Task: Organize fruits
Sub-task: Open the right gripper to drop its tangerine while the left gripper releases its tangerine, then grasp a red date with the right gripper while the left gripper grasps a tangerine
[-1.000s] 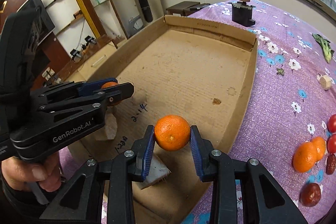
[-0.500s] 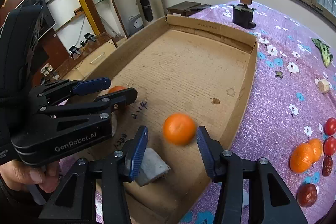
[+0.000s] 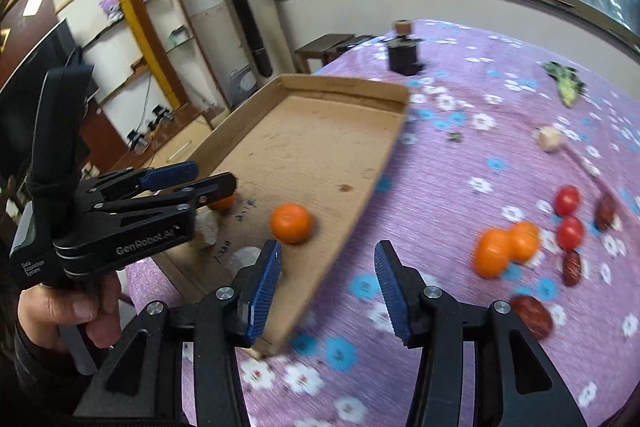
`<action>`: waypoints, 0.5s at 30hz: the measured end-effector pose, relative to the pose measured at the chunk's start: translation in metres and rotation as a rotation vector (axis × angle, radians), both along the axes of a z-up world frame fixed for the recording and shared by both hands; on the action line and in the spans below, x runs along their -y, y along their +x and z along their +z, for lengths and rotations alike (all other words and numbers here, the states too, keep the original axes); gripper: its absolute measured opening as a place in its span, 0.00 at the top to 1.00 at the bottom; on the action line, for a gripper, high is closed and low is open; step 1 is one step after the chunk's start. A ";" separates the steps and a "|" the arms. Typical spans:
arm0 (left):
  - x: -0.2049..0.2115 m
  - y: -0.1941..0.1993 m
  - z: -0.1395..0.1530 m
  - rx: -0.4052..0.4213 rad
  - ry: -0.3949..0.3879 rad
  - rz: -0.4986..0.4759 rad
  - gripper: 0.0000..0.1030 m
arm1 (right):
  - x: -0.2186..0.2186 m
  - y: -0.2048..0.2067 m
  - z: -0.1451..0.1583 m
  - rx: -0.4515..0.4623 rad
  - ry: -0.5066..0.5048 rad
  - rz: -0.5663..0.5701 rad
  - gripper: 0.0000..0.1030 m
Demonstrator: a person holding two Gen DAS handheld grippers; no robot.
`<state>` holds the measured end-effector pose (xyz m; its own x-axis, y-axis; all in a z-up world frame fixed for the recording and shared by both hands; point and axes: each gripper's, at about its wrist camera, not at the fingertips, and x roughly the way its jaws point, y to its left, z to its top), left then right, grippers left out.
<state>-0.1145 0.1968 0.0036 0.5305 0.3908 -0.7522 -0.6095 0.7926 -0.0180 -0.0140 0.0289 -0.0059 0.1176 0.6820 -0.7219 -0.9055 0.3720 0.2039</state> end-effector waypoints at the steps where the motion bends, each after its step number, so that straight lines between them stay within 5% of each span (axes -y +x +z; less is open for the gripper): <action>1: 0.002 0.001 0.001 0.000 0.002 -0.006 0.50 | 0.006 0.003 0.001 -0.001 0.004 -0.013 0.52; 15: 0.040 0.019 0.009 0.007 0.006 -0.082 0.42 | 0.074 0.042 -0.003 -0.029 0.019 -0.171 0.51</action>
